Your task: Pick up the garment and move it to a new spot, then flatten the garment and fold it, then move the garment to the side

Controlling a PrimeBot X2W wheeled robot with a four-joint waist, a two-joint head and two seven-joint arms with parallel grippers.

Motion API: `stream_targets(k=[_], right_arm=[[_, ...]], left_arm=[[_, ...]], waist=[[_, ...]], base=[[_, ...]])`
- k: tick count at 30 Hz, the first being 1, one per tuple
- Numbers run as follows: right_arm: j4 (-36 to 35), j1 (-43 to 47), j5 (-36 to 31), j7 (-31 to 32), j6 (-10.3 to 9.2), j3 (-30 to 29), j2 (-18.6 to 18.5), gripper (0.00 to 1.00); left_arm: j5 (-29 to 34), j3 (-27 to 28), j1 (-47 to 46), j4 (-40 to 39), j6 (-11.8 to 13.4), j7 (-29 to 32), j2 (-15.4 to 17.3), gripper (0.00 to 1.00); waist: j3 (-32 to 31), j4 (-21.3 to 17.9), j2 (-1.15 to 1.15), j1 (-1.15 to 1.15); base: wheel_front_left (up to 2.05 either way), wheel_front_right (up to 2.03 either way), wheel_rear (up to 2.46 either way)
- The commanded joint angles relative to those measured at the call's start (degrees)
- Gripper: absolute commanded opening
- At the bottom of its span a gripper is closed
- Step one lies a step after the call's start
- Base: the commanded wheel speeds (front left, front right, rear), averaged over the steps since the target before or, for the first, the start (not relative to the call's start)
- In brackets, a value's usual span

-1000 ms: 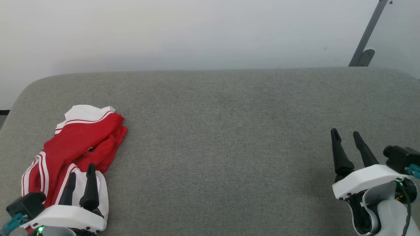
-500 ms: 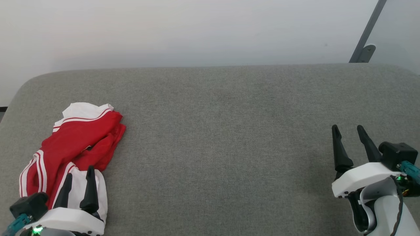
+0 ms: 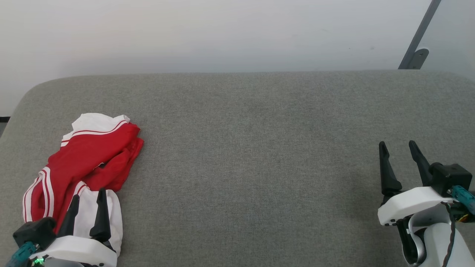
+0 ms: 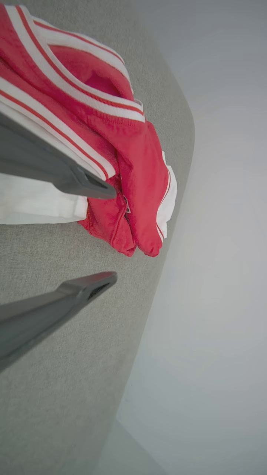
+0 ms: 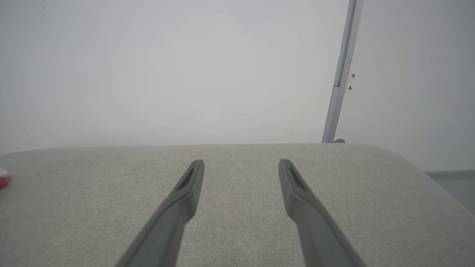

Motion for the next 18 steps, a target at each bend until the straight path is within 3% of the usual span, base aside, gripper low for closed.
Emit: stream_targets(k=[1, 18], right_arm=[[-0.6, -0.3, -1.3, -0.7, 0.09, -0.2, 0.1, 1.00], [-1.7, 1.7, -7.4, -2.6, 0.06, -3.3, 1.2, 1.00]], left_arm=[[1.6, -0.2, -0.4, -0.3, 0.1, -0.6, 0.6, 1.00], [6.1, -2.2, -0.2, 1.5, 0.1, -2.4, 2.1, 1.00]], waist=[[0.1, 0.0, 0.00, 0.00], [0.3, 0.4, 0.00, 0.00]], base=[[0.00, 0.00, 0.00], [0.00, 0.00, 0.00]])
